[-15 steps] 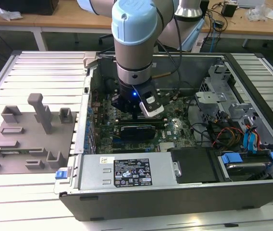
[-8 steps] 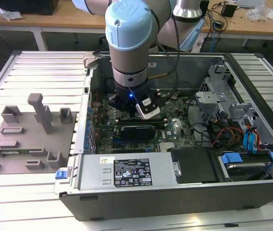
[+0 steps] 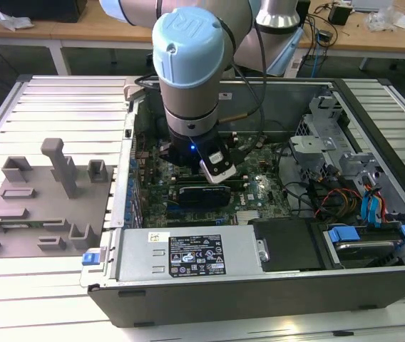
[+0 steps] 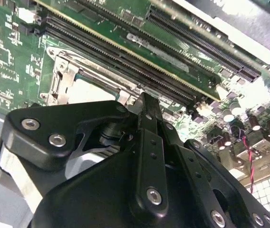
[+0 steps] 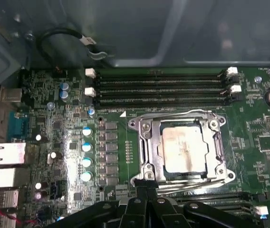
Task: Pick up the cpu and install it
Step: 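Install the second cpu locking lever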
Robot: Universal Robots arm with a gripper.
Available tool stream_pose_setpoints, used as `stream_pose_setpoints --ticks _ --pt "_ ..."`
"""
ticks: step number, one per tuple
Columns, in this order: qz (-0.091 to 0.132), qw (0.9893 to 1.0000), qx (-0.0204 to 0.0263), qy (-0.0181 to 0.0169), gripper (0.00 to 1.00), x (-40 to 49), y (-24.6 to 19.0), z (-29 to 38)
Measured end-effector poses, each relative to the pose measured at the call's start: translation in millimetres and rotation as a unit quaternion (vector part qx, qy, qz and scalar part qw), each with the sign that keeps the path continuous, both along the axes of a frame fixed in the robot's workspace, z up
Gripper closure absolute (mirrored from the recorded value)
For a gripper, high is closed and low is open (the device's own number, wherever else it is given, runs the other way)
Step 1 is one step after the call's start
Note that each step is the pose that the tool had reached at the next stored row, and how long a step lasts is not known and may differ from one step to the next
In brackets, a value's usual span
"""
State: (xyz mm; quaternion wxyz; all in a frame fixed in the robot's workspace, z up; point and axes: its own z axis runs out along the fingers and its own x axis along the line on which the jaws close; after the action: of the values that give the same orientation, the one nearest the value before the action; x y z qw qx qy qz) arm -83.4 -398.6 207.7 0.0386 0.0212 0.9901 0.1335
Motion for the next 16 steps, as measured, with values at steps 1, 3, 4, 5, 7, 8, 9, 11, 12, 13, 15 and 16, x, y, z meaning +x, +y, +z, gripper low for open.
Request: stream_pose_setpoints --ticks 1,3,4,5,7,8,9,11,12,13,15,16 --pt "0.000 1.0000 0.0019 -0.0002 0.89 -0.2 -0.1 -1.4" --pt "0.000 1.0000 0.0031 -0.0003 0.89 -0.5 -0.1 -3.6" --pt "0.000 1.0000 0.0031 -0.0003 0.89 -0.6 -0.1 -4.8" --pt "0.000 1.0000 0.0032 -0.0003 0.89 -0.8 -0.1 -6.4" --pt "0.000 1.0000 0.0037 -0.0003 0.89 -1.7 0.2 -8.1" --pt "0.000 1.0000 0.0042 -0.0003 0.89 -2.0 0.5 -8.3" --pt "0.000 1.0000 0.0050 -0.0004 0.89 -2.3 1.0 -8.6" --pt "0.000 1.0000 0.0069 -0.0009 0.89 -3.4 2.0 -9.1" --pt "0.000 1.0000 0.0073 -0.0010 0.89 -3.9 2.2 -9.3" --pt "0.000 1.0000 0.0085 -0.0016 0.89 -5.0 3.1 -10.0" --pt "0.000 1.0000 0.0093 -0.0018 0.89 -6.3 4.4 -11.0" --pt "0.000 1.0000 0.0094 -0.0019 0.89 -6.6 4.9 -11.3"
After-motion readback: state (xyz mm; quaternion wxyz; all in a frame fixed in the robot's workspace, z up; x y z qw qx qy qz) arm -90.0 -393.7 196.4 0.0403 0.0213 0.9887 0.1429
